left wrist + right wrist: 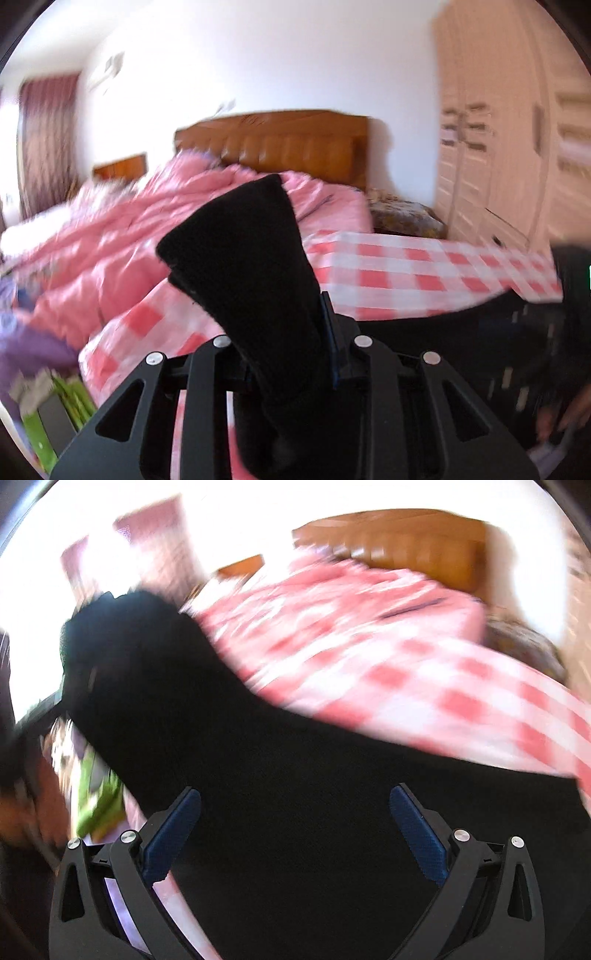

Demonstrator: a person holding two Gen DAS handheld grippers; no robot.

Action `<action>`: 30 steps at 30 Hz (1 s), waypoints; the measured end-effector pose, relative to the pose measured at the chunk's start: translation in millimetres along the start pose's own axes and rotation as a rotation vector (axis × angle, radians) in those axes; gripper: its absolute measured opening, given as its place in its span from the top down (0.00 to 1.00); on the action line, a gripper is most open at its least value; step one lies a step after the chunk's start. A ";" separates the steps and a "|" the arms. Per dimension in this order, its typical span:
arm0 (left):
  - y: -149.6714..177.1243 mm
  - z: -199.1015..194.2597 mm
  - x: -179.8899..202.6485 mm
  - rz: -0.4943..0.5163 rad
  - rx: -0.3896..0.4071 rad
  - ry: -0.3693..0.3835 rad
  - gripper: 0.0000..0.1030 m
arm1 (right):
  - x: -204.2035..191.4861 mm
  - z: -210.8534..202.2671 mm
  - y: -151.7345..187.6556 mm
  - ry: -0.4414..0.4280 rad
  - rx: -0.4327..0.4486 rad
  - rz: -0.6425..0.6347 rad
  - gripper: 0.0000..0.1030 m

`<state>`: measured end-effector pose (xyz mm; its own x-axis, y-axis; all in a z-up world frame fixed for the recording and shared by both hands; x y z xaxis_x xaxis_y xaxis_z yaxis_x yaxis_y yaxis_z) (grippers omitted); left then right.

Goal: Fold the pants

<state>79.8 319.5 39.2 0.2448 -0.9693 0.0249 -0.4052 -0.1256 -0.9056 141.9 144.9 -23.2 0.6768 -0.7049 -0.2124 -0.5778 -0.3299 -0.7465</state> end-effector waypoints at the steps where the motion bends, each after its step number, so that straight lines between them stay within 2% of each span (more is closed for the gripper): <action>1: 2.8 -3.8 23.5 0.043 0.015 0.005 0.74 | 17.7 -13.9 -0.6 0.017 0.027 0.044 0.05; 6: 34.1 -3.8 123.2 0.267 0.014 0.023 0.77 | 86.2 -70.8 13.8 0.106 0.112 0.192 0.04; 9: 61.6 5.8 169.7 0.396 -0.021 0.035 0.79 | 112.8 -91.2 30.6 0.127 0.132 0.255 0.04; 12: 104.5 24.1 217.1 0.561 -0.088 0.036 0.78 | 130.1 -94.6 47.0 0.134 0.120 0.301 0.04; 13: 114.7 29.2 223.7 0.589 -0.108 0.044 0.77 | 133.5 -93.9 51.7 0.132 0.111 0.313 0.04; 14: 124.0 32.1 229.8 0.618 -0.124 0.049 0.68 | 133.1 -91.9 55.9 0.126 0.103 0.321 0.04; 15: 131.4 32.0 235.7 0.652 -0.124 0.052 0.57 | 134.7 -93.6 61.5 0.114 0.095 0.329 0.04; 16: 135.8 25.7 240.3 0.680 -0.091 0.062 0.55 | 135.8 -92.9 64.3 0.108 0.089 0.332 0.04; 17: 136.4 17.6 243.3 0.691 -0.064 0.087 0.40 | 136.2 -93.2 67.1 0.101 0.083 0.333 0.04; 18: 136.4 3.8 247.5 0.702 -0.031 0.143 0.12 | 136.3 -91.0 69.1 0.092 0.076 0.339 0.04; 19: 136.7 -6.7 249.8 0.709 -0.012 0.191 0.04 | 137.1 -89.3 70.0 0.078 0.071 0.347 0.04; 21: 139.7 -29.5 248.8 0.724 0.012 0.296 0.03 | 133.1 -85.6 71.9 0.039 0.058 0.361 0.04; 22: 142.6 -37.5 245.5 0.727 0.004 0.316 0.03 | 129.8 -83.0 73.0 0.023 0.047 0.362 0.04; 24: 143.0 -40.1 230.3 0.706 -0.004 0.282 0.03 | 118.7 -76.2 74.7 -0.011 0.024 0.352 0.04; 30: 124.0 -29.9 134.4 0.420 -0.073 0.102 0.03 | 73.6 -55.4 78.6 -0.162 -0.041 0.338 0.04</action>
<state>36.1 167.3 -57.2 -0.0412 -0.9548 -0.2944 -0.5135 0.2730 -0.8135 121.0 32.3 -62.6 0.5061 -0.6706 -0.5424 -0.7965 -0.1222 -0.5921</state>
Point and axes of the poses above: each gripper's, at about its wrist camera, not at the fingertips, and z roughly the way its jaws point, x to its right, y to its underside, the point moved 6 cm from there along z, roughly the way its jaws point, and after that the axes turned 4 degrees about -z, right-handed, at the moved point
